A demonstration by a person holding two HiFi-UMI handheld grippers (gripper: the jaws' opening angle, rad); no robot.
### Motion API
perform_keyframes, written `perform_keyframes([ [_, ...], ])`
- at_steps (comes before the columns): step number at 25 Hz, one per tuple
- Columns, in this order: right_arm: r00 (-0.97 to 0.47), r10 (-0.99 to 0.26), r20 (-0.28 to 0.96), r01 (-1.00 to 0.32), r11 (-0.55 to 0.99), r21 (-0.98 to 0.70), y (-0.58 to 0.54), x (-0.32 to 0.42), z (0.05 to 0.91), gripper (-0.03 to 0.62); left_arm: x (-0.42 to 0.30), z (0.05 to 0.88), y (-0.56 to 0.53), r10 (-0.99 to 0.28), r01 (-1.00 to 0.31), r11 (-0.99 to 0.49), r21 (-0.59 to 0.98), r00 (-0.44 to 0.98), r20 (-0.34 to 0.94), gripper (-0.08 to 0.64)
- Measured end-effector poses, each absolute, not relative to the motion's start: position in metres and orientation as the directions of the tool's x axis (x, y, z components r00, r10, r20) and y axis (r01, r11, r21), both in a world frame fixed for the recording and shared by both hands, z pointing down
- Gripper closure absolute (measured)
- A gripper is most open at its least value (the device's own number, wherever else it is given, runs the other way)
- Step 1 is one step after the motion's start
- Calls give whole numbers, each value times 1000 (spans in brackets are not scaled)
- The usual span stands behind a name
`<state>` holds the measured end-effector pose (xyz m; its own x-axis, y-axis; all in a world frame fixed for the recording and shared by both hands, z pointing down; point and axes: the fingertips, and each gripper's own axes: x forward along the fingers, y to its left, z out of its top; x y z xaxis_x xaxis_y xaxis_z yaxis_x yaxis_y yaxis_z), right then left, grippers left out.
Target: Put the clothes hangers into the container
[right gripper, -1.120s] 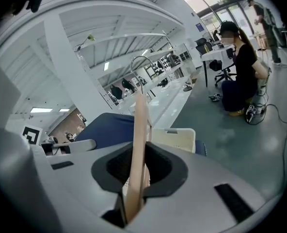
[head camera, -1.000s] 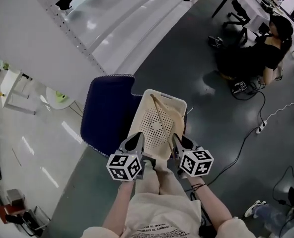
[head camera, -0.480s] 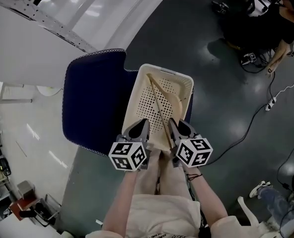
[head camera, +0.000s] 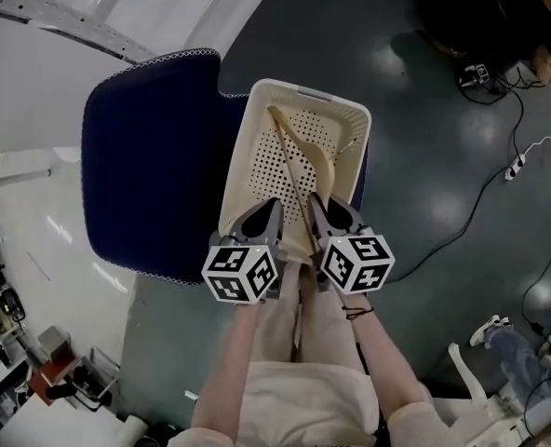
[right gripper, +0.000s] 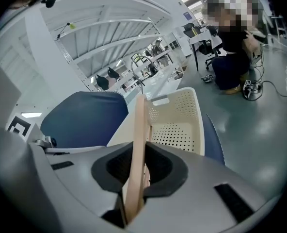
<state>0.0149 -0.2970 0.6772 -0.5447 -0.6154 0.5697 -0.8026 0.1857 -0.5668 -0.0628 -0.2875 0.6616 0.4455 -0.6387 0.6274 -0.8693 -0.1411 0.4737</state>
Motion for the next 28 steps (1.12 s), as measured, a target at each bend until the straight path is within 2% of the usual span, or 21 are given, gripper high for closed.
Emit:
perform_keyframes([
  [7, -530, -622, 576, -814, 183, -551, -301, 14, 686, 539, -62, 676, -286, -632, -867, -129, 481, 446, 633, 537],
  [12, -480, -599, 641, -860, 177, -479, -300, 20, 692, 534, -62, 679, -284, -626, -866, -136, 481, 452, 636, 537],
  [17, -383, -537, 751, -922, 176, -344, -296, 35, 708, 489, -58, 677, -282, -624, -860, -145, 489, 463, 629, 537],
  [23, -303, -530, 792, -950, 230, -209, -293, 31, 707, 460, -59, 677, -284, -623, -856, -151, 494, 470, 625, 537],
  [28, -243, -516, 821, -968, 185, -170, -289, 36, 712, 428, -59, 677, -284, -619, -856, -165, 491, 477, 624, 537],
])
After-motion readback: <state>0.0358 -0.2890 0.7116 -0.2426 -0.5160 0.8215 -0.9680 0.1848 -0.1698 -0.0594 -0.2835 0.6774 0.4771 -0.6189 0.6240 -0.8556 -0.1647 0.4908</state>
